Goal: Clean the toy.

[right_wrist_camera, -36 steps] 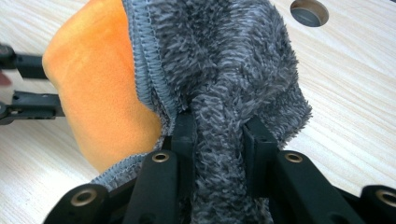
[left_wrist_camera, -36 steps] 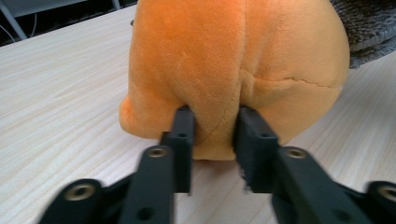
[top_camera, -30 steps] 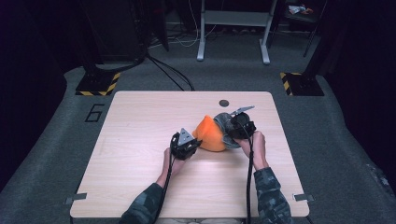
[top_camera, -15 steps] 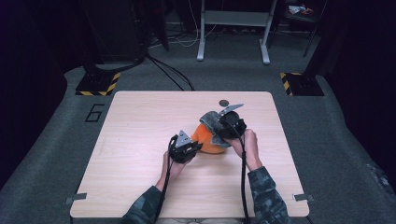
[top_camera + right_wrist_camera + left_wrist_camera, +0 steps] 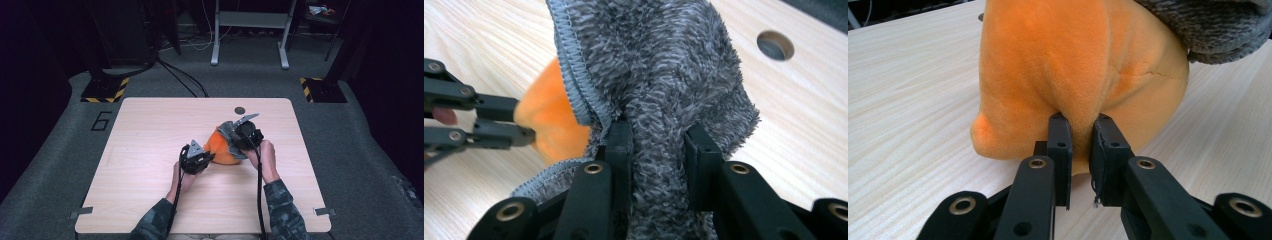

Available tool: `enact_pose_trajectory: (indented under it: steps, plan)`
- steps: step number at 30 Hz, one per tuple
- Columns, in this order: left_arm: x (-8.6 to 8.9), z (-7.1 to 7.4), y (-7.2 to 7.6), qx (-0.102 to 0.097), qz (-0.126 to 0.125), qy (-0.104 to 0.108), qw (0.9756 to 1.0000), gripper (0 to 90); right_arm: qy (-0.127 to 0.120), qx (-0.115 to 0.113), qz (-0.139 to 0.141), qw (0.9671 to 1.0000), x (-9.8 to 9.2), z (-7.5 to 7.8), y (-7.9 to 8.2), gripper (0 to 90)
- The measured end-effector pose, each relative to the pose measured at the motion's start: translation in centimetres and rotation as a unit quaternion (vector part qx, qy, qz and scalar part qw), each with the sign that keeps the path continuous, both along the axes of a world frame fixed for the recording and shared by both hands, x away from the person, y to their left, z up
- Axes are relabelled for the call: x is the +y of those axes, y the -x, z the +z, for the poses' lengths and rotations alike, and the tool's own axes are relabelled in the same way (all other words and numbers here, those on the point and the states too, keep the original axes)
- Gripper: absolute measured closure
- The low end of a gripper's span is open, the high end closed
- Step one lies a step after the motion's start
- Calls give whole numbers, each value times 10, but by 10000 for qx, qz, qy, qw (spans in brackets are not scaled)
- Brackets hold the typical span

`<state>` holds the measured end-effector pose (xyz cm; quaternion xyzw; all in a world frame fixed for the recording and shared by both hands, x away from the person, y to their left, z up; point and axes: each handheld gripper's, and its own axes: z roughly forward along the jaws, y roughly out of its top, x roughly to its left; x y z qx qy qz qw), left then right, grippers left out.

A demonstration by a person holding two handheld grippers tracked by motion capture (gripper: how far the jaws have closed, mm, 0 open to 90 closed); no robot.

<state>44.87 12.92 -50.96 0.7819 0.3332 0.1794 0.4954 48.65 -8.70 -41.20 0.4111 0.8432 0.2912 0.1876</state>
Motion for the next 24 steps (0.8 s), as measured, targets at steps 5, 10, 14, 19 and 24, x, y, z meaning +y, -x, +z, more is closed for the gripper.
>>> enact_pose_trajectory:
  steps: [5, 10, 14, 19, 24]
  plan:
    - [3, -1, -1, 68, -45, -2, 10000, 803, 4, 103, -186, 9998, -15, -9, 0, 692]
    - [3, -2, -1, 34, -44, 42, 10000, 798, 21, 297, -373, 9989, -32, -24, -2, 694]
    - [3, -3, -1, 15, -58, 68, 10000, 795, 4, 502, -542, 9973, -42, -37, -4, 695]
    - [3, -3, -1, 42, -36, 109, 9999, 795, 51, 779, -662, 9947, -51, -58, -9, 694]
    - [5, -4, -1, 45, -40, 115, 9999, 795, -15, 906, -688, 9935, -53, -65, -12, 694]
